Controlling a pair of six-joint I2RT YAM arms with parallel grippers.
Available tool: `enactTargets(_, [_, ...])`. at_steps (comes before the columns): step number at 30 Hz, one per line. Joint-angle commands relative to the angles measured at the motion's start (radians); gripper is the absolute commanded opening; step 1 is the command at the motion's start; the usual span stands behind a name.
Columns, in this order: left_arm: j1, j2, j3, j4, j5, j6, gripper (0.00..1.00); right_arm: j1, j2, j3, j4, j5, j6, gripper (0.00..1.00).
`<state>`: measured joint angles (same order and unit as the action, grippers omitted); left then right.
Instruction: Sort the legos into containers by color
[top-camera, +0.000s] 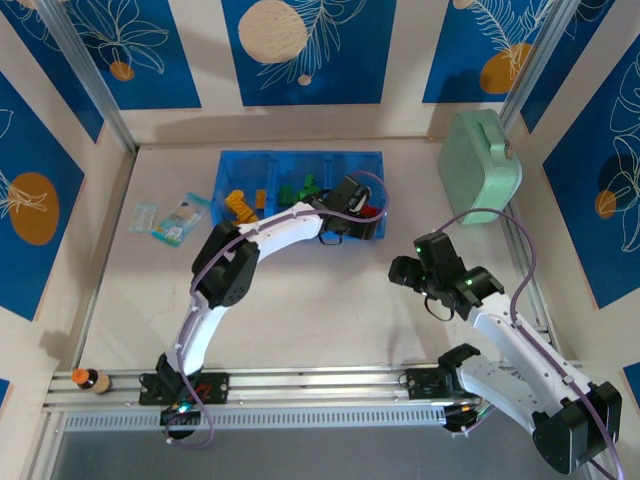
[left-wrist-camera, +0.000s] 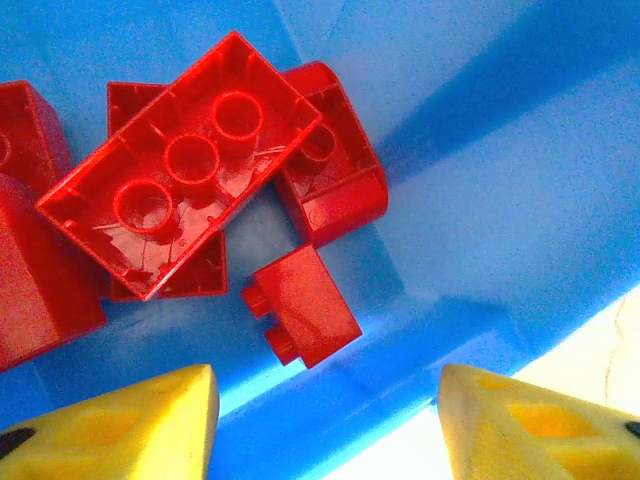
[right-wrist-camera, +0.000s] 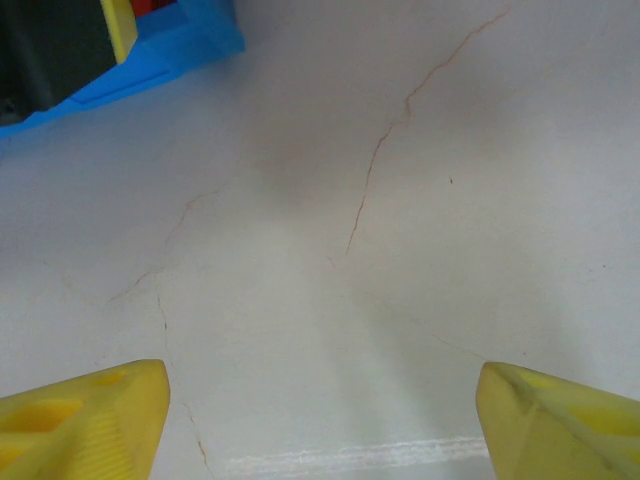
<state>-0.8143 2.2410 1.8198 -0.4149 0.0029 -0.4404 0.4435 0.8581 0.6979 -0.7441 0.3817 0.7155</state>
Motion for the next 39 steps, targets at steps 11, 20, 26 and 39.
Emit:
enactTargets(11, [-0.023, -0.399, -0.187, -0.054, -0.172, 0.107, 0.82, -0.066, -0.004, 0.111, 0.095, 0.015, -0.271, 0.8])
enactTargets(20, [-0.017, -1.062, -0.879, 0.141, -0.7, 0.134, 0.96, -0.075, -0.251, -0.165, 0.473, 0.132, -0.41, 0.99])
enactTargets(26, [-0.008, -1.376, -1.146, 0.121, -1.066, 0.294, 1.0, -0.091, -0.243, -0.28, 0.43, 0.341, -0.304, 0.99])
enactTargets(39, [0.182, -1.652, -1.58, 0.357, -1.08, 0.367, 1.0, -0.117, -0.301, -0.459, 0.594, 0.274, -0.42, 0.99])
